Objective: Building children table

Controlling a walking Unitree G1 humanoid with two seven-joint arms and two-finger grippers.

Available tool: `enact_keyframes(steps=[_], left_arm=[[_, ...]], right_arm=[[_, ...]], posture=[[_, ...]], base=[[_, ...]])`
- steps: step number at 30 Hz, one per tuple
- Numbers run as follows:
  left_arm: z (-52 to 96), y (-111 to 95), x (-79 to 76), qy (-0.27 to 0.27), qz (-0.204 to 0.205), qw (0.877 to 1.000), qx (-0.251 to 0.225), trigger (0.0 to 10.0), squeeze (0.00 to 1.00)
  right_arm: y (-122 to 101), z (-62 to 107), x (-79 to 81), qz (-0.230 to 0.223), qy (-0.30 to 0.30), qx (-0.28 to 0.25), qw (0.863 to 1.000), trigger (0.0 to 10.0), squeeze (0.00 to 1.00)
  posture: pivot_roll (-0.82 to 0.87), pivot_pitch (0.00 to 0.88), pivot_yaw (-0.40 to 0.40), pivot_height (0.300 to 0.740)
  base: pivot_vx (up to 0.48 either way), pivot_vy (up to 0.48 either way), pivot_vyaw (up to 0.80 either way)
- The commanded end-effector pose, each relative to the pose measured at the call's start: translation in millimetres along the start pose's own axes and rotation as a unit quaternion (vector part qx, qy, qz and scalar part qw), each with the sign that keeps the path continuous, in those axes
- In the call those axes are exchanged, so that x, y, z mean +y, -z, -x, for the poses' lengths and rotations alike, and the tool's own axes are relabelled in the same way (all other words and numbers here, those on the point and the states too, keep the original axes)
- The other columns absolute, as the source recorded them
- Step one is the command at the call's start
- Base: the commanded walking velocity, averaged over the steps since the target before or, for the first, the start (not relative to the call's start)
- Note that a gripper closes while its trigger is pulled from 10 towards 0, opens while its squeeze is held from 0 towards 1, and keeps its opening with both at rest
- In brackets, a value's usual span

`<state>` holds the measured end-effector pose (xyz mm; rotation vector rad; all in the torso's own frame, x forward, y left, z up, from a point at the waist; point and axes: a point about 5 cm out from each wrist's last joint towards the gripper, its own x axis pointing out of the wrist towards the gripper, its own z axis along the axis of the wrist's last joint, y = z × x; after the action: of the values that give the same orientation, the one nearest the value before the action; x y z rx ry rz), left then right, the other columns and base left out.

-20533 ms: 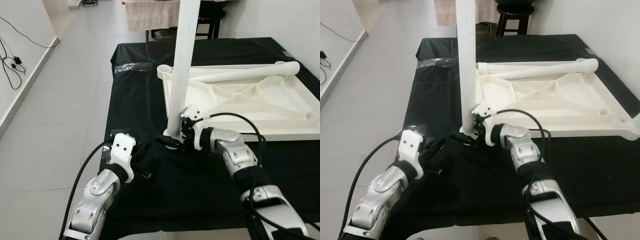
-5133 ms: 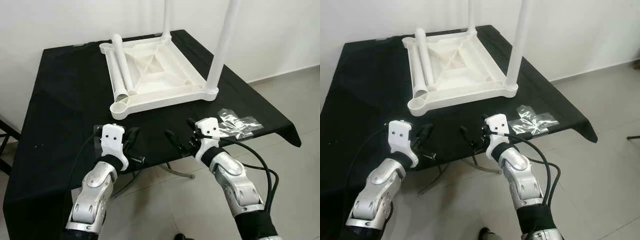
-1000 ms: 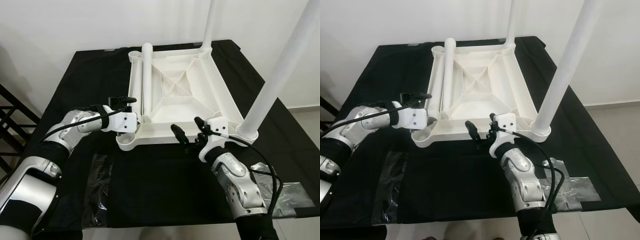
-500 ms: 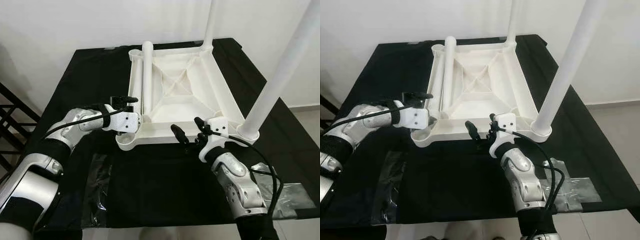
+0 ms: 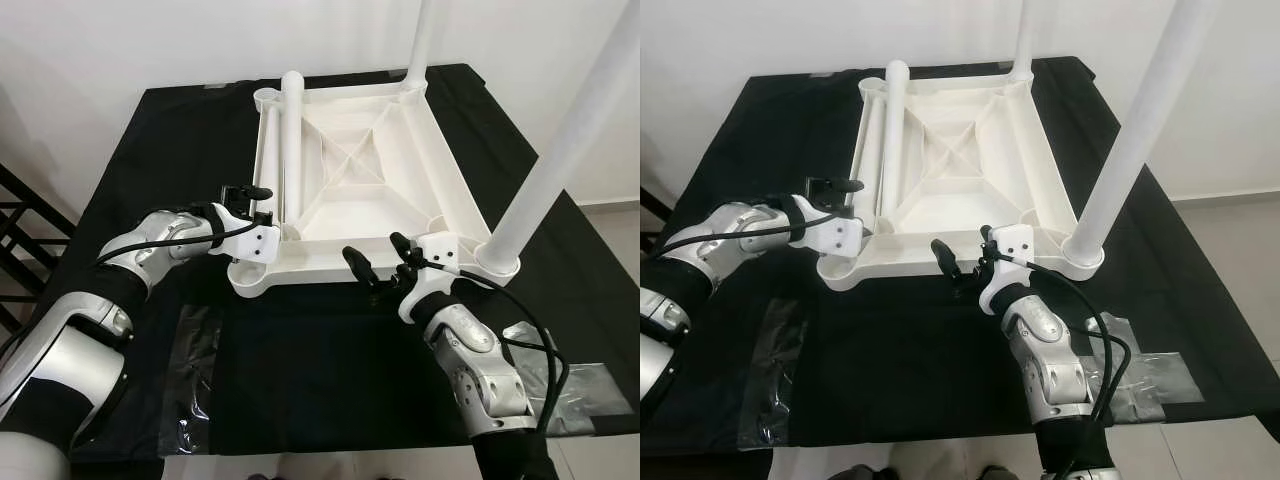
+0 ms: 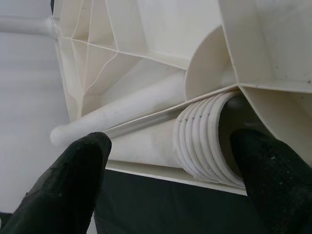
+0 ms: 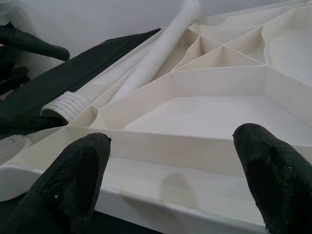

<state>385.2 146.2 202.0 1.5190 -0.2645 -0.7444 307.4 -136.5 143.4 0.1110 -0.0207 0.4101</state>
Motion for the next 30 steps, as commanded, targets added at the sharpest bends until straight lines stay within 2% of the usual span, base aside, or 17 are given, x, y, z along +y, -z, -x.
enact_keyframes(steps=[1, 5, 9, 11, 14, 23, 24, 28, 30], left_arm=[[0.7, 6, 4.8, -0.015, -0.008, 1.000, 0.022, 10.0, 0.00], [-1.1, 5, 8.3, -0.041, -0.005, 0.999, 0.027, 10.0, 0.00], [-7.5, -1, 7.2, -0.073, 0.024, 0.997, 0.026, 10.0, 0.00], [-7.5, -1, 7.2, -0.073, 0.024, 0.997, 0.026, 10.0, 0.00], [-17.1, -10, 8.2, -0.112, 0.060, 0.991, 0.034, 10.0, 0.00], [-22.7, -11, 14.8, -0.166, 0.091, 0.980, 0.065, 10.0, 0.00], [-23.5, -9, 15.1, -0.179, 0.099, 0.976, 0.077, 0.0, 0.00], [-23.7, -8, 15.6, -0.188, 0.102, 0.973, 0.088, 0.0, 0.00], [-24.0, -8, 19.4, -0.206, 0.120, 0.967, 0.093, 0.0, 0.00]], right_arm=[[3, 3.2, 1.2, -0.009, 0.002, 0.006, 1.000, 10.0, 0.00], [3, 3.3, 0.8, -0.010, 0.002, 0.006, 1.000, 10.0, 0.00], [2, 3.5, 0.7, -0.009, 0.003, 0.006, 1.000, 10.0, 0.00], [2, 3.5, 0.7, -0.009, 0.003, 0.006, 1.000, 10.0, 0.00], [2, 3.3, 0.5, -0.008, 0.004, 0.006, 1.000, 10.0, 0.00], [2, 3.1, 1.0, -0.009, 0.005, 0.006, 1.000, 10.0, 0.00], [2, 2.9, 1.2, -0.009, 0.005, 0.006, 1.000, 10.0, 0.00], [2, 2.8, 1.4, -0.009, 0.005, 0.006, 1.000, 10.0, 0.00], [3, 2.6, 1.2, -0.010, 0.006, 0.007, 1.000, 10.0, 0.00]], posture=[[-0.03, 0.166, 0.052, 0.740], [-0.03, 0.171, 0.048, 0.740], [-0.03, 0.171, 0.048, 0.740], [-0.03, 0.171, 0.048, 0.740], [-0.05, 0.171, 0.049, 0.740], [-0.06, 0.170, 0.051, 0.740], [-0.06, 0.169, 0.053, 0.740], [-0.06, 0.168, 0.054, 0.740], [-0.06, 0.162, 0.053, 0.740]], base=[[0.000, 0.000, 0.00], [0.000, 0.000, 0.00], [0.000, 0.000, 0.00], [0.000, 0.000, 0.00], [0.000, 0.000, 0.00], [0.000, 0.000, 0.00], [0.000, 0.000, 0.00], [0.000, 0.000, 0.00], [0.000, 0.000, 0.00]])
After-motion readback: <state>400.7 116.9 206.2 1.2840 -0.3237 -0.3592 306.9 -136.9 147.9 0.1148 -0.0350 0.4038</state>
